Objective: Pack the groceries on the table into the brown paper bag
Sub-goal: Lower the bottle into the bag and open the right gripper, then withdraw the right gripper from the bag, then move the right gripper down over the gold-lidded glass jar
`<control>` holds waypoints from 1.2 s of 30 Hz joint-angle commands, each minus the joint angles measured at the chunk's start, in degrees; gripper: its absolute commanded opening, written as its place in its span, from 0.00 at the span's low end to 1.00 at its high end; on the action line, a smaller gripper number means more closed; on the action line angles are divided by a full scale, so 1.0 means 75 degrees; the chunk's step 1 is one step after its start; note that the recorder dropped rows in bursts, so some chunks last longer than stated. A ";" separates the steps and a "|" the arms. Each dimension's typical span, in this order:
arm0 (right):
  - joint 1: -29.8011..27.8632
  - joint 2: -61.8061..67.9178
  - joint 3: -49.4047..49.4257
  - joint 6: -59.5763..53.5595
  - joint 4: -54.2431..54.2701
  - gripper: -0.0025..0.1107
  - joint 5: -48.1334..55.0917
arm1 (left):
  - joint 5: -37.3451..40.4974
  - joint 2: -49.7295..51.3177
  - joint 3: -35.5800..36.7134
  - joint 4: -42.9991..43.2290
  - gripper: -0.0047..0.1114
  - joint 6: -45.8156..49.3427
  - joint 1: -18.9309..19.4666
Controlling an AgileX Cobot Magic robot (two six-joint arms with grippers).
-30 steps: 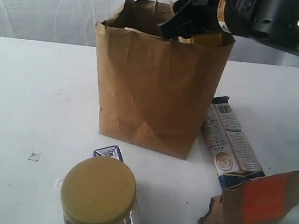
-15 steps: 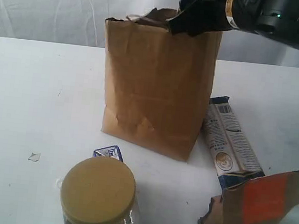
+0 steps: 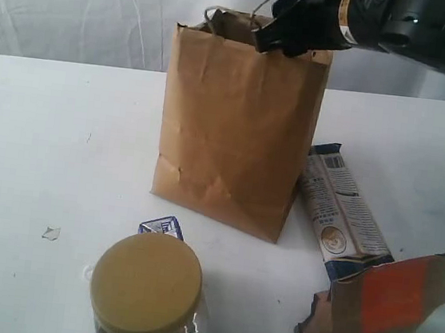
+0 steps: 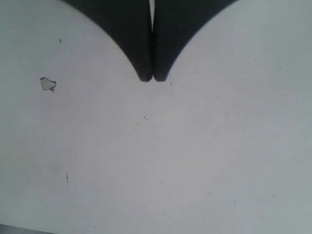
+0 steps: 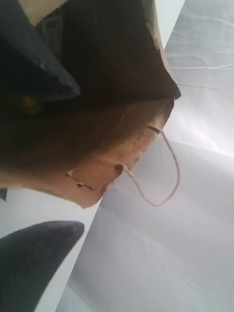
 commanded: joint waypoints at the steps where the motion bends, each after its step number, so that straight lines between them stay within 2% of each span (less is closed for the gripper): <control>1: -0.0010 -0.0700 -0.0048 0.0025 0.0628 0.58 0.0936 | 0.0007 0.0017 0.0044 0.0070 0.04 -0.0017 -0.0005; 4: -0.0010 -0.1433 -0.0048 -0.0206 0.1164 0.47 0.1997 | 0.0007 0.0017 0.0044 0.0070 0.04 -0.0017 -0.0005; 8: -0.0010 -0.2294 -0.0048 -0.1027 0.1226 0.17 0.3065 | 0.0007 0.0017 0.0044 0.0070 0.04 -0.0017 -0.0005; 10: -0.0041 -0.2610 -0.0048 -0.1370 0.1149 0.05 0.3421 | 0.0007 0.0017 0.0044 0.0070 0.04 -0.0017 -0.0005; 11: -0.0075 -0.2751 -0.0048 -0.1495 0.1120 0.02 0.3556 | 0.0007 0.0017 0.0044 0.0070 0.04 -0.0017 -0.0005; 19: -0.0450 -0.3142 -0.0048 -0.2112 0.1629 0.02 0.4170 | 0.0007 0.0017 0.0044 0.0070 0.04 -0.0017 -0.0005; 26: -0.0948 -0.3128 -0.0048 -0.4678 0.4994 0.02 0.4256 | 0.0007 0.0017 0.0044 0.0070 0.04 -0.0017 -0.0005; 29: -0.1021 -0.3128 -0.0048 -0.5158 0.5592 0.02 0.4444 | 0.0007 0.0017 0.0044 0.0070 0.04 -0.0017 -0.0005; 32: -0.1021 -0.3128 -0.0048 -0.5400 0.5894 0.02 0.4979 | 0.0007 0.0017 0.0044 0.0070 0.04 -0.0017 -0.0005; 36: -0.1021 -0.3128 -0.0048 -0.6924 0.7628 0.02 0.6089 | 0.0007 0.0017 0.0044 0.0070 0.04 -0.0017 -0.0005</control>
